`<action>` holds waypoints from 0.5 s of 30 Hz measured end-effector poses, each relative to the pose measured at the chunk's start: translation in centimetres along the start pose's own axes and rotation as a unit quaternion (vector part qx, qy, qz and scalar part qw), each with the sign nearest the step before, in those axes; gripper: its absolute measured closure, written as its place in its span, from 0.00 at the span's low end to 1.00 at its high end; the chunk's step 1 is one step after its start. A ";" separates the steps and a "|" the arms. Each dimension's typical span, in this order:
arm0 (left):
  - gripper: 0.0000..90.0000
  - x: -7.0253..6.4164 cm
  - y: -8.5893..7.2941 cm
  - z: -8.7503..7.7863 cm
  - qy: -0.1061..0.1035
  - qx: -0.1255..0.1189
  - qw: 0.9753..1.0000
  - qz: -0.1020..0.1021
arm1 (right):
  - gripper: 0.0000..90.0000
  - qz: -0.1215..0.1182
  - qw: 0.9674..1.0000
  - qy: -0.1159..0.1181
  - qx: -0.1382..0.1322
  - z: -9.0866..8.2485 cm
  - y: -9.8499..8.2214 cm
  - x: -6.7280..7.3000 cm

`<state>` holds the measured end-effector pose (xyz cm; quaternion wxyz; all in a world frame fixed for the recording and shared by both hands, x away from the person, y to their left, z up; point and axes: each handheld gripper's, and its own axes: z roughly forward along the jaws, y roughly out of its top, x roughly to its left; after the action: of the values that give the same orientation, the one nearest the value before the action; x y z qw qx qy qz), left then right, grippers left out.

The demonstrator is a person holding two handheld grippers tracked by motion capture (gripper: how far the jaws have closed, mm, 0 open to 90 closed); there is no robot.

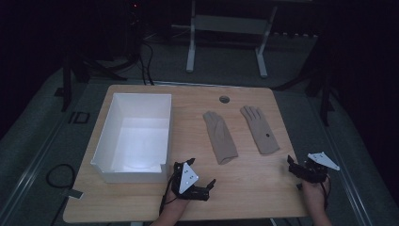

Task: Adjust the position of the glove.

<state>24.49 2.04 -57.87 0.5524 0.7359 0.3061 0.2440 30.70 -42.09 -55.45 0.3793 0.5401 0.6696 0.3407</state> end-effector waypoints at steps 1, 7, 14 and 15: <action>0.00 0.0 0.0 0.0 0.000 0.000 1.000 -0.001 | 0.13 0.001 1.000 -0.002 0.003 0.0 0.0 0.0; 0.00 0.1 0.0 0.0 0.000 0.002 1.000 -0.003 | 0.13 0.008 1.000 0.009 0.021 -0.3 0.6 -0.1; 0.00 0.2 0.0 0.0 -0.003 0.000 1.000 -0.008 | 0.14 0.005 1.000 0.002 0.004 -1.5 2.8 -0.2; 0.00 0.2 0.0 0.0 -0.003 0.000 1.000 -0.007 | 0.15 0.010 0.999 0.031 0.015 -1.6 3.4 -0.5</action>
<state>24.60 2.15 -57.87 0.5547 0.7347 0.3098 0.2379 30.92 -42.02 -51.63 0.3469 0.5416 0.6807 0.3506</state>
